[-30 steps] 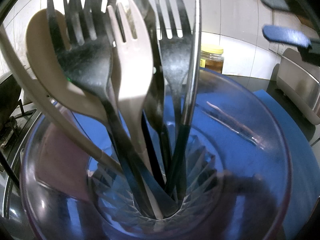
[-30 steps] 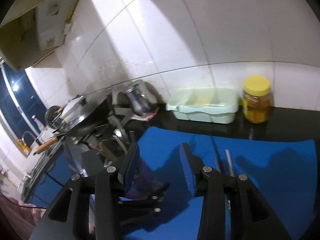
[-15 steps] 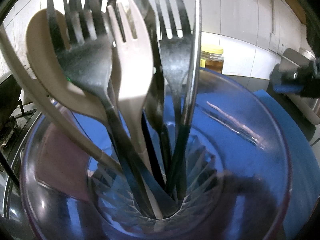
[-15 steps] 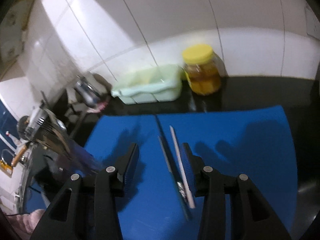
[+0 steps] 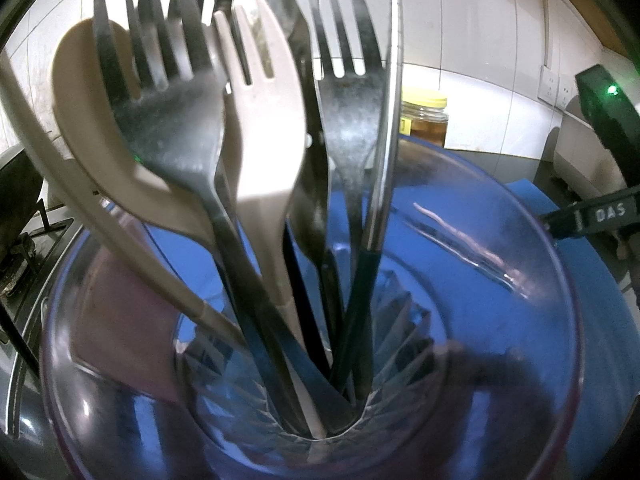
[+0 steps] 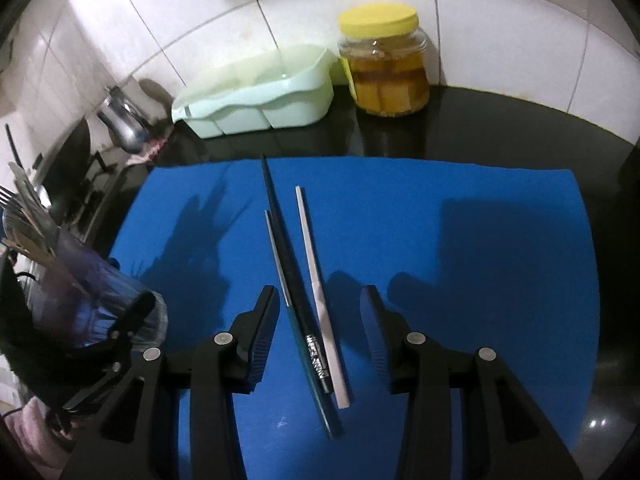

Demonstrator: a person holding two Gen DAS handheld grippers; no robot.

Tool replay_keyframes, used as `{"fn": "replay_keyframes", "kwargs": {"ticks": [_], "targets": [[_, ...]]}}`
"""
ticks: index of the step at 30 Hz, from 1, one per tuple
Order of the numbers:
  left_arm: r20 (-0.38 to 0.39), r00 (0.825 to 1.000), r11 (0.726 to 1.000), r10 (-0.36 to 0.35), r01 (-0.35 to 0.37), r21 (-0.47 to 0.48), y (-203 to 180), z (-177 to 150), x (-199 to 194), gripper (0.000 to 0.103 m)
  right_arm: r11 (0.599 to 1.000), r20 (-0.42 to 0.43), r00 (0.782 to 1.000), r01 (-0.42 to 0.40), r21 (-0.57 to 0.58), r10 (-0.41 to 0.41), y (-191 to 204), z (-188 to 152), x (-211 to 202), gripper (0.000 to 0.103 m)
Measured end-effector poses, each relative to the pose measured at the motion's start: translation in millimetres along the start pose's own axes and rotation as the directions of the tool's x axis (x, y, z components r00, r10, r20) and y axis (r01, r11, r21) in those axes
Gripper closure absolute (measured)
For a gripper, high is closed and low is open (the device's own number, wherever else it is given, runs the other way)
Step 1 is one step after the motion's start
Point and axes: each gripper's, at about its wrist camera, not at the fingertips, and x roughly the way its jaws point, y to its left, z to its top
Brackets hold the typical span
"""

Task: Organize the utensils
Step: 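Lower the right gripper onto the pale chopstick and grasp it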

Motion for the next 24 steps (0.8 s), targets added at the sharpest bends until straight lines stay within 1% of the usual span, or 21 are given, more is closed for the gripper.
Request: {"fn": "replay_keyframes", "kwargs": {"ticks": [5,8,11,13,15,24], "targets": [[0.000,1.000,1.000,0.000,0.000,0.000,0.1,0.0,-0.1,0.023,0.999,-0.036,0.999,0.023,-0.046,-0.025,4.6,7.5,15.6,0.059],[0.000,1.000,1.000,0.000,0.000,0.000,0.0,0.0,0.0,0.023,0.997,-0.048,0.998,0.040,-0.073,-0.044,6.7,14.2,23.5,0.062],[0.000,1.000,1.000,0.000,0.000,0.000,0.0,0.0,0.0,0.023,0.992,-0.062,0.996,0.061,-0.113,-0.068,10.9,20.3,31.3,0.068],[0.000,1.000,1.000,0.000,0.000,0.000,0.1,0.0,0.0,0.023,0.988,-0.076,0.994,0.071,-0.139,-0.082,13.3,22.9,36.3,0.076],[0.000,1.000,1.000,0.000,0.000,0.000,0.0,0.0,0.0,0.023,0.981,-0.095,0.990,0.088,-0.175,-0.105,17.5,25.1,43.1,0.080],[0.000,1.000,1.000,-0.001,0.001,0.000,-0.2,0.1,0.1,0.023,0.950,-0.139,0.979,0.103,-0.295,-0.150,35.0,38.1,57.3,0.080]]}}
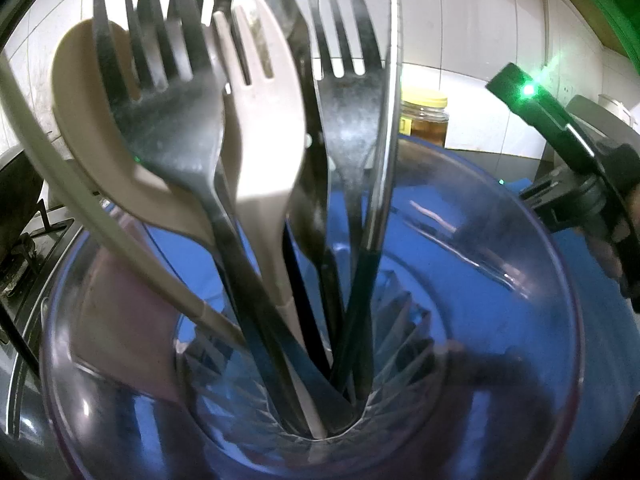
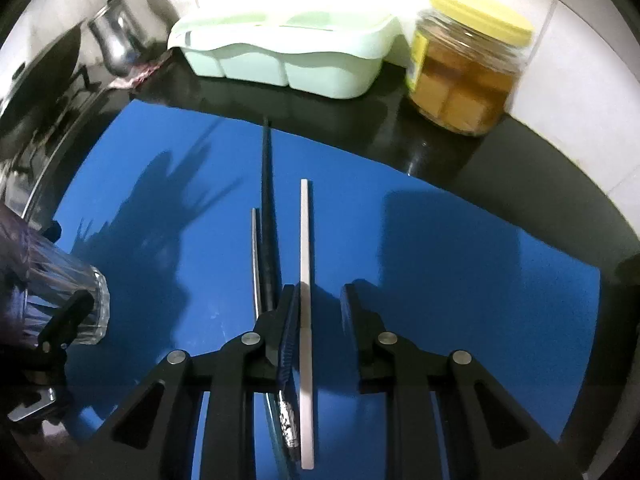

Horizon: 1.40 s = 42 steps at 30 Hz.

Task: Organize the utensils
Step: 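Lower the right gripper onto the pale chopstick and grasp it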

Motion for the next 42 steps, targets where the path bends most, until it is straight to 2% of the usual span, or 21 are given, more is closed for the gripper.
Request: {"fn": "replay_keyframes", "kwargs": {"ticks": [5,8,11,23,34,42], "targets": [[0.000,1.000,1.000,0.000,0.000,0.000,-0.1,0.0,0.0,0.023,0.997,-0.056,0.998,0.012,-0.077,-0.016,7.8,10.9,5.6,0.080],[0.000,1.000,1.000,0.001,-0.001,0.000,0.0,0.0,-0.1,0.023,0.996,-0.077,0.997,0.000,-0.090,-0.007,9.9,14.5,7.4,0.096],[0.000,1.000,1.000,0.000,0.000,0.000,0.1,0.0,0.0,0.023,0.997,-0.077,0.997,-0.001,-0.078,-0.005,10.2,14.1,6.8,0.097],[0.000,1.000,1.000,0.000,0.000,0.000,0.2,0.1,0.0,0.023,0.990,-0.004,0.996,-0.084,0.112,0.085,-9.9,5.5,3.9,0.097],[0.000,1.000,1.000,0.000,0.000,0.000,0.6,0.4,-0.1,0.023,0.970,0.113,0.987,-0.139,0.198,0.118,-14.6,-23.9,-23.1,0.097],[0.000,1.000,1.000,0.001,-0.001,-0.001,1.0,0.8,-0.5,0.023,0.952,0.207,0.969,-0.185,0.243,0.136,-14.1,-47.9,-44.5,0.097]]}}
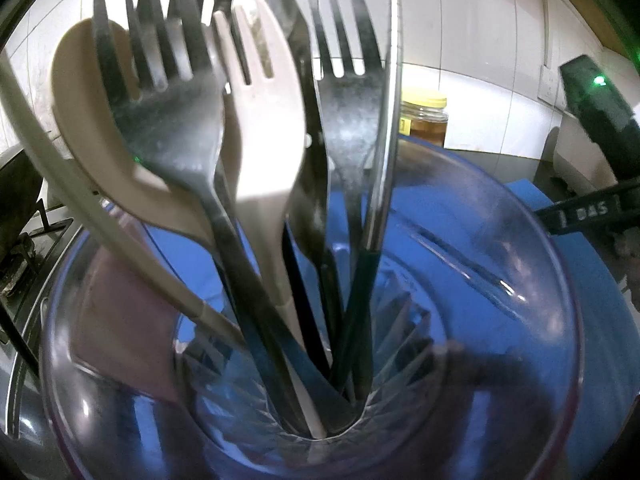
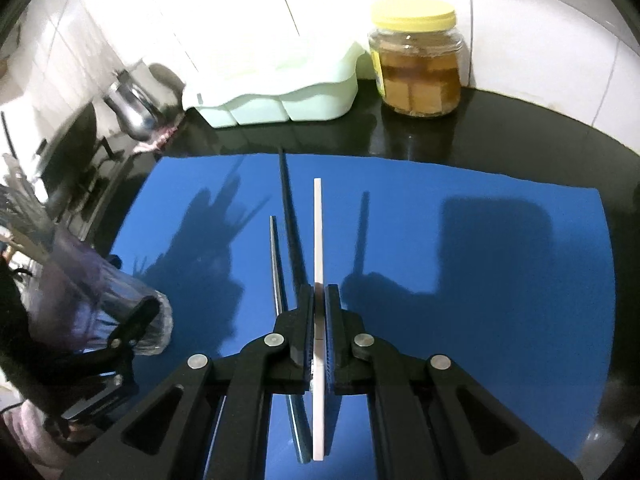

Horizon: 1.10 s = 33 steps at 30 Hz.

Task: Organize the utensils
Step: 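Lower the right gripper onto the pale chopstick and grasp it, then lift the pale chopstick with the right gripper and carry it to the cup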

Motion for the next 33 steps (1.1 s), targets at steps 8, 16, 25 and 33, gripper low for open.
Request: {"fn": "replay_keyframes", "kwargs": {"ticks": [8,16,25,33], "targets": [[0.000,1.000,1.000,0.000,0.000,0.000,0.2,0.0,-0.2,0.023,1.000,0.102,0.995,-0.022,-0.015,0.024,8.2,-11.1,-30.1,0.097],[0.000,1.000,1.000,0.000,0.000,0.000,0.4,-0.1,-0.1,0.023,0.998,0.188,0.981,-0.050,-0.037,0.056,24.5,-15.8,-50.8,0.097],[0.000,1.000,1.000,0.000,0.000,0.000,0.5,-0.3,0.0,0.023,0.996,0.238,0.969,-0.060,-0.059,0.072,37.0,-12.8,-67.5,0.097],[0.000,1.000,1.000,0.000,0.000,0.000,0.6,-0.5,-0.1,0.023,0.992,0.285,0.953,-0.079,-0.099,0.105,54.1,-6.7,-83.8,0.097]]}}
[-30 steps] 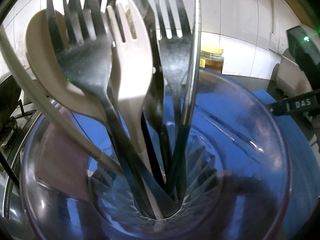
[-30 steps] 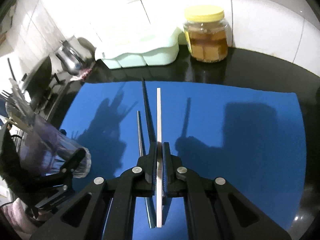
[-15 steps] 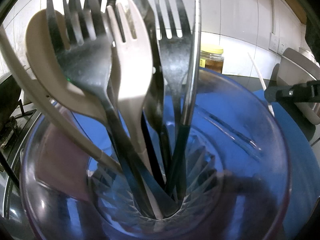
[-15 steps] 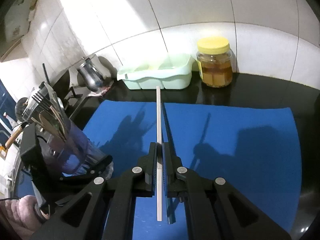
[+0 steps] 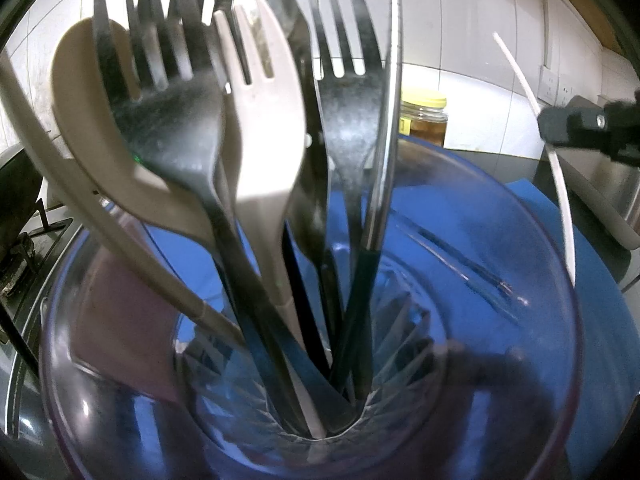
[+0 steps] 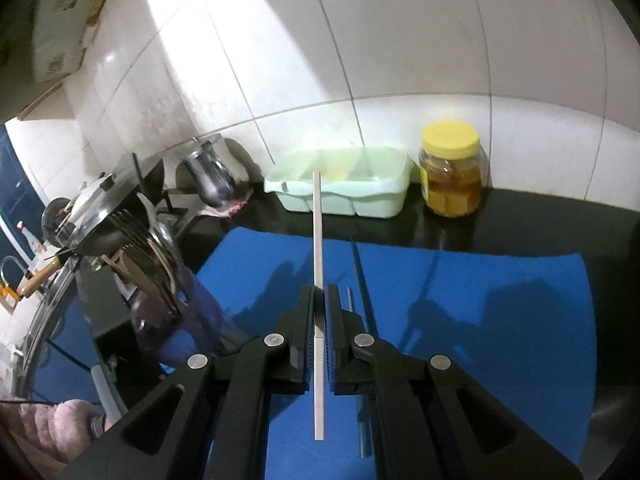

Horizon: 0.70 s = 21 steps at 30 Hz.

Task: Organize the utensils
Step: 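Lift the pale chopstick with the right gripper and carry it to the cup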

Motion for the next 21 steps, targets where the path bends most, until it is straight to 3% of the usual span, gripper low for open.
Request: {"fn": "replay_keyframes", "kwargs": {"ticks": [21], "targets": [[0.000,1.000,1.000,0.000,0.000,0.000,-0.3,-0.3,-0.2,0.023,0.997,0.072,0.995,-0.059,-0.048,0.062,28.9,23.6,-14.7,0.097]]}}
